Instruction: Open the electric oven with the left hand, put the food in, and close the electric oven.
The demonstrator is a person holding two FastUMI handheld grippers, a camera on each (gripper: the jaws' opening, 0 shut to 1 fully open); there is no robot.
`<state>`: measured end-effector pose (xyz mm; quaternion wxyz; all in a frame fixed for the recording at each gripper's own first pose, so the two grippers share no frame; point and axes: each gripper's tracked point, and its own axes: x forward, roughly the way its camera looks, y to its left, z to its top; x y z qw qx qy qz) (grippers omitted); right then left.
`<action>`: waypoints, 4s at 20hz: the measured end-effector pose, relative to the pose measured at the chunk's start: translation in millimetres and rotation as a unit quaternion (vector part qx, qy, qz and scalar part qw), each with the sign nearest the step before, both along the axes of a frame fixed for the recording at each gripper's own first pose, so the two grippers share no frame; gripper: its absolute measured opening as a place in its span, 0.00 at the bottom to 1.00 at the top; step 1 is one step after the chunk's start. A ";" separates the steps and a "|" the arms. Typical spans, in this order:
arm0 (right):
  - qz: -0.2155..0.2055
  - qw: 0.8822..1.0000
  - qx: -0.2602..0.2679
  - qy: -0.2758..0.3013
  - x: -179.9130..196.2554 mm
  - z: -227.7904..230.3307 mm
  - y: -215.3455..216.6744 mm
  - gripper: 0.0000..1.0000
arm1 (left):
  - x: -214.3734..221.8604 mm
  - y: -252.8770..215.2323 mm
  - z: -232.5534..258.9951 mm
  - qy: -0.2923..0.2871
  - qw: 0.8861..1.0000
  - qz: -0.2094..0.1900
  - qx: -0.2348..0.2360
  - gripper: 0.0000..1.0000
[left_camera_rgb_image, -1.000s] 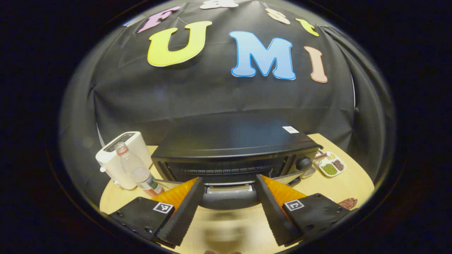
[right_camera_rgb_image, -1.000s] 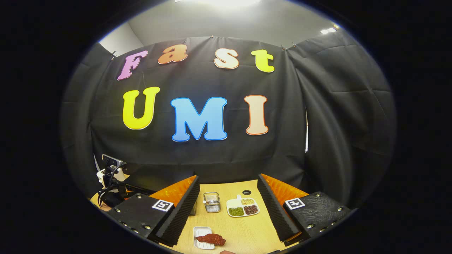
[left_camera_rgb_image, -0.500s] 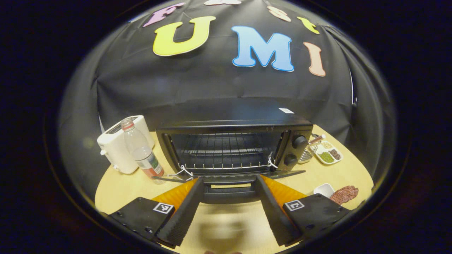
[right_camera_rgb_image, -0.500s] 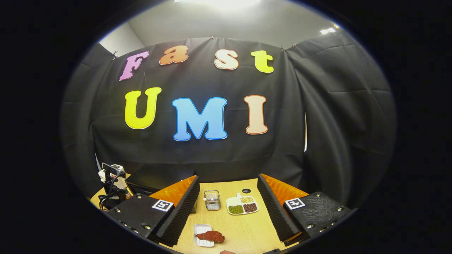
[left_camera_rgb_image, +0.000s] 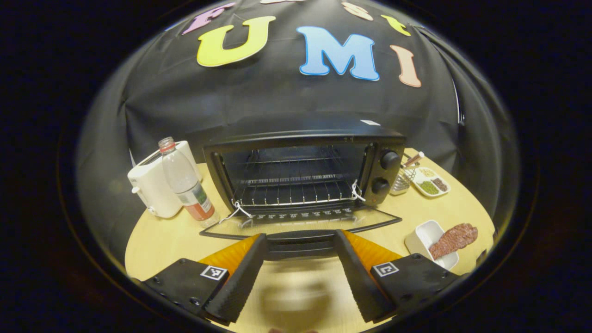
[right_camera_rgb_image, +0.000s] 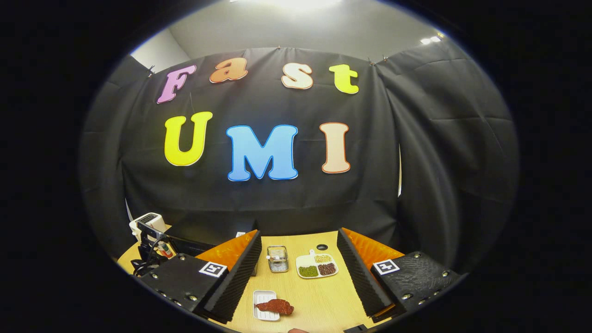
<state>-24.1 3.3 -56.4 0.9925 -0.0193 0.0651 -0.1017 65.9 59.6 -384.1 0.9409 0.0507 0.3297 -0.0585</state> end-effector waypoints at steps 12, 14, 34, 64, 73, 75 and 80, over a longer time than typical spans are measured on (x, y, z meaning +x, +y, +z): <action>0.007 1.000 0.007 0.025 -0.9 -20.1 -4.5 0.99 | -13.4 10.4 1.8 0.006 0.999 0.013 -0.029 1.00; 0.013 0.999 0.026 0.038 2.6 -33.5 -7.9 0.99 | -9.5 8.1 36.3 -0.033 0.999 0.016 -0.035 0.98; 0.120 0.891 0.342 0.272 24.4 -301.8 -3.7 0.99 | -54.6 -14.4 247.7 -0.210 0.971 0.094 -0.070 0.93; 0.184 0.794 0.555 0.166 62.6 -173.3 122.2 0.10 | -21.2 96.4 276.3 -0.232 0.967 0.047 -0.099 1.00; 0.195 0.782 0.561 0.190 144.3 -193.6 214.5 0.10 | -14.4 173.9 274.2 -0.232 0.967 0.060 -0.089 0.98; 0.172 0.780 0.566 0.204 165.6 -212.3 234.7 0.10 | -15.6 185.9 267.1 -0.227 0.968 0.063 -0.087 0.98; 0.096 0.779 0.579 0.218 218.3 -267.1 282.4 0.10 | -18.7 218.8 254.6 -0.210 0.972 0.076 -0.078 0.98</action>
